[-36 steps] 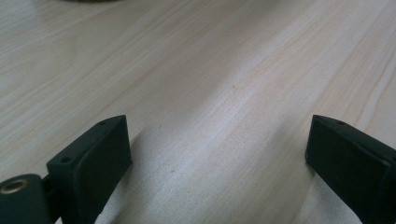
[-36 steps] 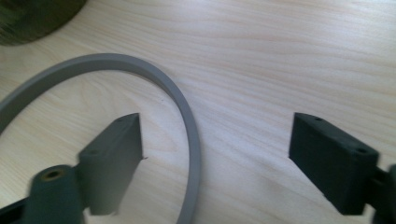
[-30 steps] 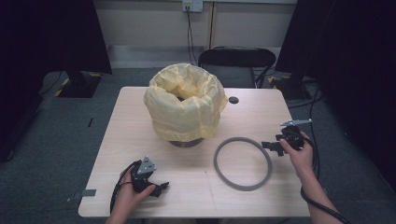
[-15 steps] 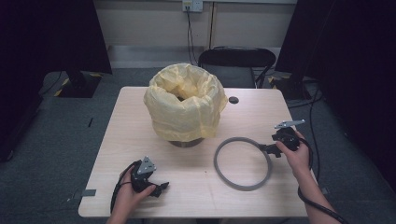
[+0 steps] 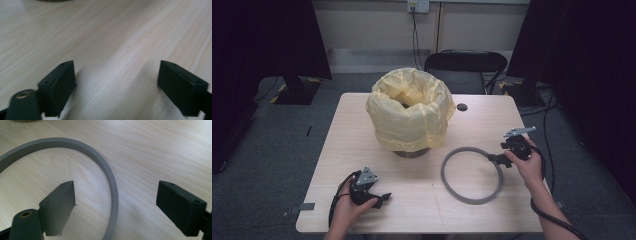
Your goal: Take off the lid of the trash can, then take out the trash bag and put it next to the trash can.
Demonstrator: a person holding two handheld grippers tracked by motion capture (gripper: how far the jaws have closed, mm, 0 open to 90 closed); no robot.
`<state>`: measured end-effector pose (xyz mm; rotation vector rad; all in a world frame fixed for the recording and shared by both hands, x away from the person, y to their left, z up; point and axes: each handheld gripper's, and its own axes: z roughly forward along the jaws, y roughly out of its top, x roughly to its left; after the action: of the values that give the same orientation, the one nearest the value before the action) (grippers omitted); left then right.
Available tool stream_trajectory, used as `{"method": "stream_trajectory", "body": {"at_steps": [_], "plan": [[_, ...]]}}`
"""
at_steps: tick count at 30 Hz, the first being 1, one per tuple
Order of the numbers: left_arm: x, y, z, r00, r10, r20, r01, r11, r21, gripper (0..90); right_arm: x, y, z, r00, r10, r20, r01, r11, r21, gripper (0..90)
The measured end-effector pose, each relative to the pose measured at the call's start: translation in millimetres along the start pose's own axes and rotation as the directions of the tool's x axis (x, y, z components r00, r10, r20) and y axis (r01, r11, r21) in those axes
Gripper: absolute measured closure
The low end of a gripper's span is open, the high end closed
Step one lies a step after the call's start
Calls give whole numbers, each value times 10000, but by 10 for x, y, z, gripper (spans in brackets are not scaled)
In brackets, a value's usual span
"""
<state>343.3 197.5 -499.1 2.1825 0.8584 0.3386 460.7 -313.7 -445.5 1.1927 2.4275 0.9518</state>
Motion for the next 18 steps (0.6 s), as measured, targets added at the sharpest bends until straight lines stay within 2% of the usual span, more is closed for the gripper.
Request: {"method": "stream_trajectory", "body": {"at_steps": [6, 8, 10, 13, 18], "plan": [[22, 29, -30, 9999, 11, -111, -8, 9996, 271, 156, 29, 39, 26, 9996, -265, -82, 267, 9993, 243, 147], [29, 64, -57, 9997, -45, -245, 49, 9999, 135, 157, 43, 53, 33, 9989, -453, -78, 454, 9988, 198, 146], [47, 102, -105, 9995, -146, -289, 145, 9999, -40, 157, 60, 68, 35, 9990, -411, -150, 414, 9990, 180, 146], [99, 155, -170, 9992, -363, -179, 358, 9989, -292, 156, 86, 108, 32, 9981, -563, -232, 567, 9983, 168, 145], [204, 225, -249, 9979, -545, -340, 539, 9984, -181, 156, 124, 186, 41, 9971, -657, -384, 659, 9978, 23, 145]]}}
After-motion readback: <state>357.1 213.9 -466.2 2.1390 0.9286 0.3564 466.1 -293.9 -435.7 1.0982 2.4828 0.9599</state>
